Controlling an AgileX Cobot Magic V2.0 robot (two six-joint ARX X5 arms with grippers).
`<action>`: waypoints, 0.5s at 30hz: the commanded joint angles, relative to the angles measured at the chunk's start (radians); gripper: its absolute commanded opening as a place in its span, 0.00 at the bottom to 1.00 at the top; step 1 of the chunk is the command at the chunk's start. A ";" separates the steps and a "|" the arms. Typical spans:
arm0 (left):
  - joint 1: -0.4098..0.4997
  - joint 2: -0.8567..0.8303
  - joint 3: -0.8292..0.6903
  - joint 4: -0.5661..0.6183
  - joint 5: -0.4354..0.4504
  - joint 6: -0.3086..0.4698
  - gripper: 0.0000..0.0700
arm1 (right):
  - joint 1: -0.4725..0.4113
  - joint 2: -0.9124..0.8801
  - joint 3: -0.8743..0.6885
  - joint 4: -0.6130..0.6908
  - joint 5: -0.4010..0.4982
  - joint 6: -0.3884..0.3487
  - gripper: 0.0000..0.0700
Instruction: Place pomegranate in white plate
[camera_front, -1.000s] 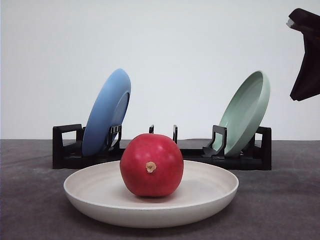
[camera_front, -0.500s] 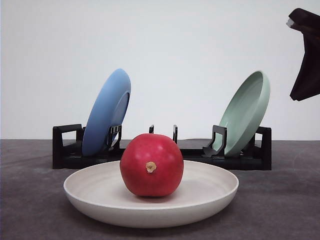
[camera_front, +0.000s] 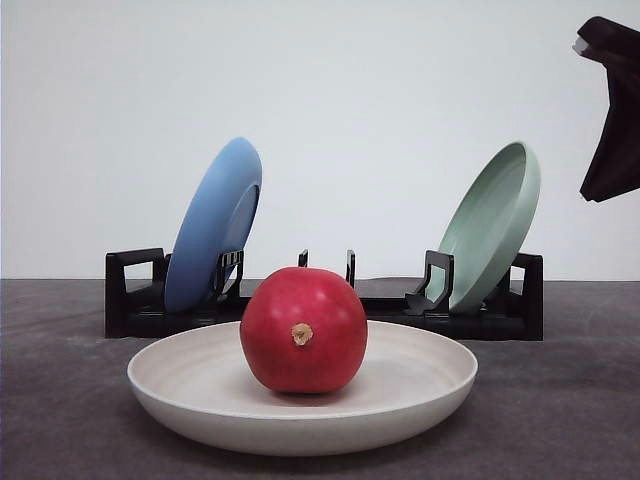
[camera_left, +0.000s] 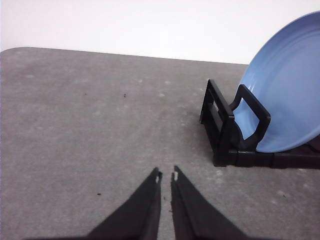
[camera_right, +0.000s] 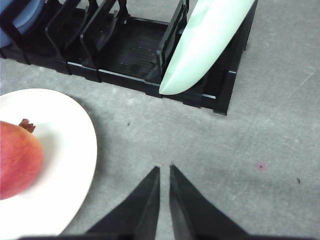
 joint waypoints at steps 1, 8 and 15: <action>0.001 -0.001 -0.009 0.014 -0.002 -0.008 0.02 | 0.004 0.007 0.005 0.010 0.001 -0.005 0.04; 0.001 -0.001 -0.009 0.014 -0.002 -0.008 0.02 | -0.010 -0.006 -0.005 0.026 0.086 -0.183 0.04; 0.001 -0.001 -0.009 0.014 -0.002 -0.008 0.02 | -0.119 -0.152 -0.167 0.188 0.099 -0.233 0.04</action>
